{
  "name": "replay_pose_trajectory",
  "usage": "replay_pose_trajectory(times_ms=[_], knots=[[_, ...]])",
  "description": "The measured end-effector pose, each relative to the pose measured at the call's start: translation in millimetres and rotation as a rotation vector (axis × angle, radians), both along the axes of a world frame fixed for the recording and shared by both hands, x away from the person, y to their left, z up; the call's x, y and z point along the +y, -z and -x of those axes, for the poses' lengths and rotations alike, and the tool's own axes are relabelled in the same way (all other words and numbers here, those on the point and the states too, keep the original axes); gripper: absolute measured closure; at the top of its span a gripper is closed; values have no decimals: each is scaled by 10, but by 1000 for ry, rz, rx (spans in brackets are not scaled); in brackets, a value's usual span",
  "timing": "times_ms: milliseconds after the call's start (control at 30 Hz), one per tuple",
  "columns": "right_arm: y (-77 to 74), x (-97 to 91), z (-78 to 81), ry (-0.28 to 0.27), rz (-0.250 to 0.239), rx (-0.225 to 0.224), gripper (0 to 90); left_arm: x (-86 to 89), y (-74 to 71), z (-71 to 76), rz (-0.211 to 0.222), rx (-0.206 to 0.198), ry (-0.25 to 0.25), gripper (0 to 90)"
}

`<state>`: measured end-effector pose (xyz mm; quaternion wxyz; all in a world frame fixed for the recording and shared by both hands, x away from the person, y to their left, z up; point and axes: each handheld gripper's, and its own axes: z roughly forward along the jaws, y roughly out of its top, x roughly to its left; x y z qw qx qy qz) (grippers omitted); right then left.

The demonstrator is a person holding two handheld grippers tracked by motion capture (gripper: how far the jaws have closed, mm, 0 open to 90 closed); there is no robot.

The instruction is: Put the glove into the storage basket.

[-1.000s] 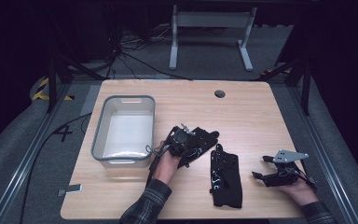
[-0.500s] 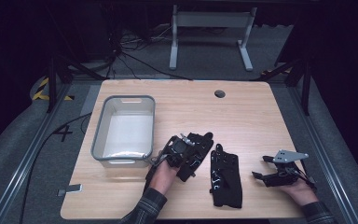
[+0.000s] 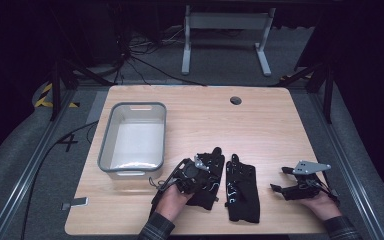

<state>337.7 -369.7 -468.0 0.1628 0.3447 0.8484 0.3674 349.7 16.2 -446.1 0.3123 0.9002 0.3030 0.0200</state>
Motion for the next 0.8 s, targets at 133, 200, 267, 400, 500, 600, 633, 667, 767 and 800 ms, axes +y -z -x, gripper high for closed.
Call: replay_pose_trajectory(times_ms=[133,200,267,400,500,600,633,667,767,800], knots=[[0,0,0,0,0,0,171,65,-41,74,34,-29,-20,854],[0,0,0,-1,-1,0,171,124,-75,89,52,-48,-46,834],[0,0,0,0,0,0,171,209,-89,96,59,-64,-80,784],[0,0,0,-1,-1,0,171,290,-59,98,71,-56,-116,691],[1,0,0,-1,-1,0,171,295,-43,105,68,-60,-131,622],[0,0,0,-1,-1,1,171,320,-4,94,63,-52,-160,577],[0,0,0,-1,-1,0,171,330,3,87,61,-50,-165,563],[0,0,0,-1,-1,0,171,341,14,73,61,-39,-175,550],[1,0,0,-1,-1,0,170,350,44,44,64,-19,-178,523],[1,0,0,-1,-1,0,170,343,58,43,65,-12,-181,519]])
